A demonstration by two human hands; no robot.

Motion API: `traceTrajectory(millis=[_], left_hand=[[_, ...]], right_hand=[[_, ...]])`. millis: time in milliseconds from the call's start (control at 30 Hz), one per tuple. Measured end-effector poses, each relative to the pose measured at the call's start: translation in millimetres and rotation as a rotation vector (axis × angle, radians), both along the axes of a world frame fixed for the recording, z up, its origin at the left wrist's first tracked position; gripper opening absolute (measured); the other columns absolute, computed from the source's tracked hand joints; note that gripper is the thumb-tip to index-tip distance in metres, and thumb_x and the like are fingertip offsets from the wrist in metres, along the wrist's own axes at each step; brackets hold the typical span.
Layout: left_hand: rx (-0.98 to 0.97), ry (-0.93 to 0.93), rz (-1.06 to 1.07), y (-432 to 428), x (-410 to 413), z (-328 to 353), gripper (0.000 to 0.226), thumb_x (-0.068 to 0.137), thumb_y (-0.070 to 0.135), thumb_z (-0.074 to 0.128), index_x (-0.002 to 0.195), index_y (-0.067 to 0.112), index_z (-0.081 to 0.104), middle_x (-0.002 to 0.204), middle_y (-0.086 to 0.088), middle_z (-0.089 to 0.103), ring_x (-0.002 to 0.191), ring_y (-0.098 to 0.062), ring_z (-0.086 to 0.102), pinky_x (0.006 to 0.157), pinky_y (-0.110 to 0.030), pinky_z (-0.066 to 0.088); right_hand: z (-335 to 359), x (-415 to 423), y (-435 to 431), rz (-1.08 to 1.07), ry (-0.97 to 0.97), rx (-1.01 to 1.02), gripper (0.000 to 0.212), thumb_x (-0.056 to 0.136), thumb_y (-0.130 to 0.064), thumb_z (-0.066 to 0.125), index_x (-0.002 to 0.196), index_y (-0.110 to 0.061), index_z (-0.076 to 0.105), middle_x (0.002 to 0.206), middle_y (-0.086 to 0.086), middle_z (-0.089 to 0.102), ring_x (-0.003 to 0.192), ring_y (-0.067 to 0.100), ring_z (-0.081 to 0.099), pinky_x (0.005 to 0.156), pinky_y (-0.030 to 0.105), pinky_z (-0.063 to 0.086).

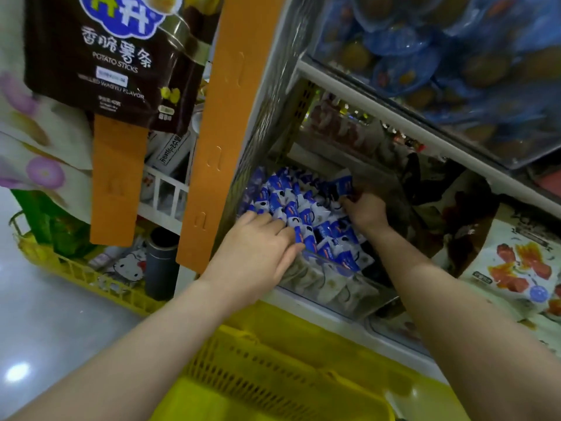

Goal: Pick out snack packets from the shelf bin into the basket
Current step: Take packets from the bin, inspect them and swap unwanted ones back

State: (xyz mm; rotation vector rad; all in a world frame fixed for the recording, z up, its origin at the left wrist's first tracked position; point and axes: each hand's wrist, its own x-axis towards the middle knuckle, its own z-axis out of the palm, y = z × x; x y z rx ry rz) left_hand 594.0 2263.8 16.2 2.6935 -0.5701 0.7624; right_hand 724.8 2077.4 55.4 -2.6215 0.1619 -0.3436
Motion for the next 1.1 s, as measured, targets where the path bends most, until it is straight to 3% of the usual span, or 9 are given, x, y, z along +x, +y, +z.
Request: traceTrajectory(millis=[100, 267, 433, 633, 700, 800, 933, 1000, 1100], left_hand=[[-0.006, -0.052, -0.001, 0, 3, -5, 0.041, 0.093, 0.037, 0.032, 0.082, 0.016, 0.065, 0.075, 0.001, 0.065, 0.071, -0.020, 0.058, 0.070, -0.033, 0.043], [-0.044, -0.108, -0.002, -1, 5, -8, 0.038, 0.092, 0.035, 0.035, 0.080, 0.014, 0.065, 0.072, -0.001, 0.064, 0.070, -0.021, 0.057, 0.069, -0.034, 0.044], [-0.040, -0.139, 0.013, -2, 5, -10, 0.038, 0.093, 0.035, 0.036, 0.080, 0.014, 0.065, 0.072, -0.001, 0.063, 0.069, -0.022, 0.056, 0.070, -0.033, 0.044], [-0.051, -0.184, 0.026, -3, 6, -12, 0.037, 0.092, 0.034, 0.036, 0.078, 0.014, 0.064, 0.071, -0.001, 0.062, 0.068, -0.021, 0.055, 0.069, -0.033, 0.043], [-0.055, -0.192, 0.027, -3, 6, -12, 0.037, 0.092, 0.034, 0.036, 0.078, 0.014, 0.063, 0.071, -0.001, 0.062, 0.068, -0.021, 0.055, 0.069, -0.033, 0.042], [-0.060, -0.202, 0.029, -4, 7, -13, 0.036, 0.092, 0.034, 0.037, 0.078, 0.014, 0.063, 0.071, -0.001, 0.062, 0.068, -0.021, 0.055, 0.069, -0.033, 0.042], [-0.066, -0.202, 0.034, -5, 7, -13, 0.036, 0.092, 0.034, 0.037, 0.078, 0.014, 0.064, 0.072, -0.001, 0.062, 0.069, -0.021, 0.055, 0.070, -0.033, 0.042], [-0.070, -0.199, 0.041, -6, 7, -13, 0.036, 0.091, 0.034, 0.037, 0.079, 0.014, 0.065, 0.073, -0.001, 0.063, 0.070, -0.021, 0.056, 0.071, -0.033, 0.043], [-0.069, -0.191, 0.041, -6, 6, -13, 0.037, 0.091, 0.034, 0.037, 0.080, 0.013, 0.065, 0.073, -0.002, 0.063, 0.070, -0.021, 0.057, 0.071, -0.033, 0.044]], right_hand=[[-3, 2, 0, 0.024, 0.048, 0.025, 0.025, 0.093, -0.019, 0.054, 0.109, -0.001, 0.058, 0.106, 0.018, 0.062, 0.095, 0.028, 0.059, 0.073, 0.029, 0.042], [15, 3, -3, 0.035, 0.309, -0.202, 0.019, 0.091, -0.024, 0.057, 0.085, -0.006, 0.055, 0.092, 0.012, 0.056, 0.080, 0.020, 0.052, 0.068, 0.027, 0.036], [29, 5, -10, 0.038, 0.482, -0.305, 0.024, 0.089, -0.018, 0.060, 0.070, -0.005, 0.053, 0.087, 0.015, 0.061, 0.069, 0.023, 0.060, 0.069, 0.033, 0.050], [11, 13, -3, 0.094, 0.364, -0.216, 0.024, 0.086, -0.030, 0.063, 0.100, -0.012, 0.055, 0.092, 0.008, 0.056, 0.082, 0.018, 0.053, 0.058, 0.025, 0.037], [4, 17, 2, 0.097, 0.345, -0.145, 0.033, 0.088, -0.032, 0.061, 0.110, -0.008, 0.057, 0.098, 0.010, 0.059, 0.082, 0.017, 0.052, 0.066, 0.026, 0.038], [0, 18, 2, 0.122, 0.384, -0.099, 0.031, 0.091, -0.033, 0.055, 0.107, -0.007, 0.059, 0.103, 0.011, 0.060, 0.075, 0.013, 0.051, 0.074, 0.029, 0.036], [3, 20, -1, 0.162, 0.450, -0.123, 0.027, 0.097, -0.035, 0.043, 0.090, -0.014, 0.059, 0.089, 0.006, 0.056, 0.070, 0.012, 0.050, 0.077, 0.029, 0.036], [6, 23, -4, 0.158, 0.446, -0.145, 0.030, 0.098, -0.034, 0.039, 0.098, -0.012, 0.060, 0.089, 0.006, 0.055, 0.069, 0.011, 0.048, 0.076, 0.027, 0.034], [11, 27, -11, 0.076, 0.330, -0.206, 0.033, 0.100, -0.027, 0.034, 0.110, -0.006, 0.057, 0.108, 0.016, 0.059, 0.080, 0.019, 0.049, 0.075, 0.028, 0.034]])
